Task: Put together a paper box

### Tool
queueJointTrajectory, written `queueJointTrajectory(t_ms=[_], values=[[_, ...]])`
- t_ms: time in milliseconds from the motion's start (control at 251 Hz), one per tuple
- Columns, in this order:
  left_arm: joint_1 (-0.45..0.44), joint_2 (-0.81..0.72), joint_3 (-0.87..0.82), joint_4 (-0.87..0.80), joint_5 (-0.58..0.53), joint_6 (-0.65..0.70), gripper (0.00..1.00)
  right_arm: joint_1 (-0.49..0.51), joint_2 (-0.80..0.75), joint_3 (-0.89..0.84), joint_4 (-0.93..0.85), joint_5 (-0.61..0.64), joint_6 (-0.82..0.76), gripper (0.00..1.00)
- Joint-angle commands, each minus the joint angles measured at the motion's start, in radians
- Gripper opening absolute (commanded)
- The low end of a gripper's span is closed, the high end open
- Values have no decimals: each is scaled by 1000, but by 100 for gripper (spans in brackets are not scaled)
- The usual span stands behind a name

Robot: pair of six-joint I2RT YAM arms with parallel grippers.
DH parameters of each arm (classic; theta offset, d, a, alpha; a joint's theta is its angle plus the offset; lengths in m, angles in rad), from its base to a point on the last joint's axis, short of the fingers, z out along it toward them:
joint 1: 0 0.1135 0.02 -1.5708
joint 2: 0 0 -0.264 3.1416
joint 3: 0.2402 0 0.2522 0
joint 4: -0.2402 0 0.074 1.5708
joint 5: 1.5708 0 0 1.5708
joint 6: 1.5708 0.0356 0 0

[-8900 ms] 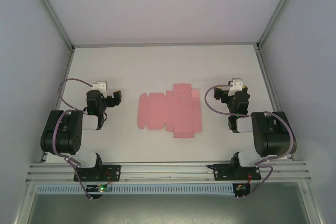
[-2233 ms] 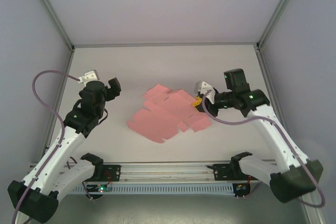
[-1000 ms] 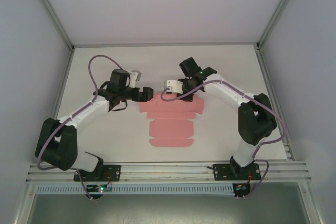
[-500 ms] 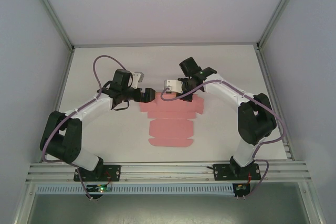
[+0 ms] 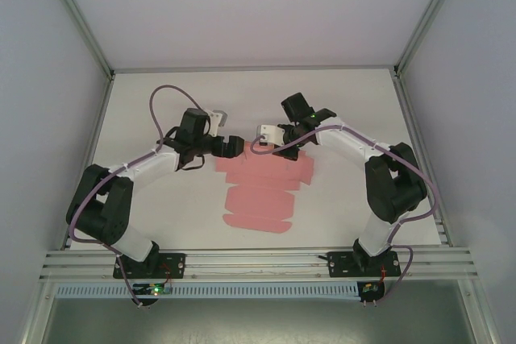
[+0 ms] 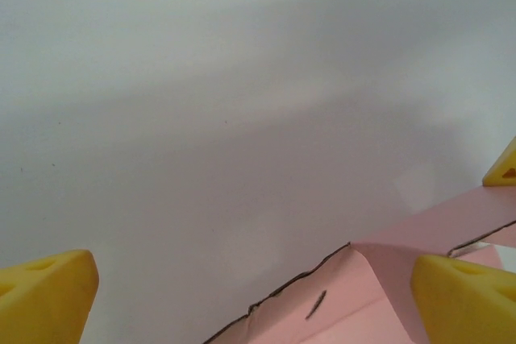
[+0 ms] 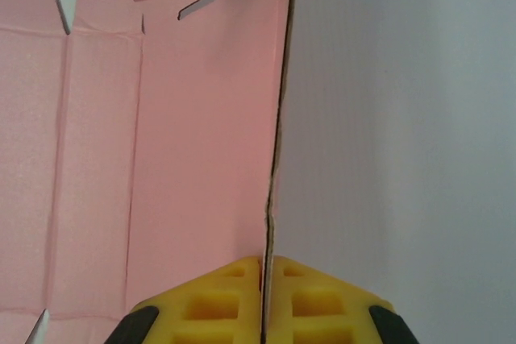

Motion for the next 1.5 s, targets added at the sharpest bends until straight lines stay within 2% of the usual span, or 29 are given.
queueJointTrajectory(t_ms=[0,136,315,503,694,878,1050,1101,1201,1309,1429,1493], values=[[-58,-32,-56,215,-139,36,100,15,-38,-9,28,-179,-16,2],[-105,-45,-110,319,-276,52,100,-1,-49,-12,34,-247,-19,2],[-174,-54,-154,437,-420,69,100,-6,-60,-18,53,-258,-5,1],[-192,-53,-162,469,-490,35,100,-10,-67,-24,63,-253,20,1],[-187,-101,-135,326,-529,-4,100,-16,-96,-54,108,-172,51,0],[-142,-279,-141,109,-488,-95,100,-64,-148,-90,118,-152,59,0],[-20,-457,-119,-147,-290,-174,100,-113,-208,-149,161,-197,70,0],[37,-487,-134,-165,-174,-195,100,-125,-217,-159,162,-216,70,0],[107,-508,-215,-61,48,-206,100,-154,-226,-167,167,-287,80,0],[108,-471,-297,145,227,-213,100,-173,-224,-164,167,-346,92,0],[109,-398,-288,202,231,-253,100,-179,-226,-157,161,-384,99,0],[109,-361,-277,227,239,-253,95,-187,-226,-156,158,-407,100,0]])
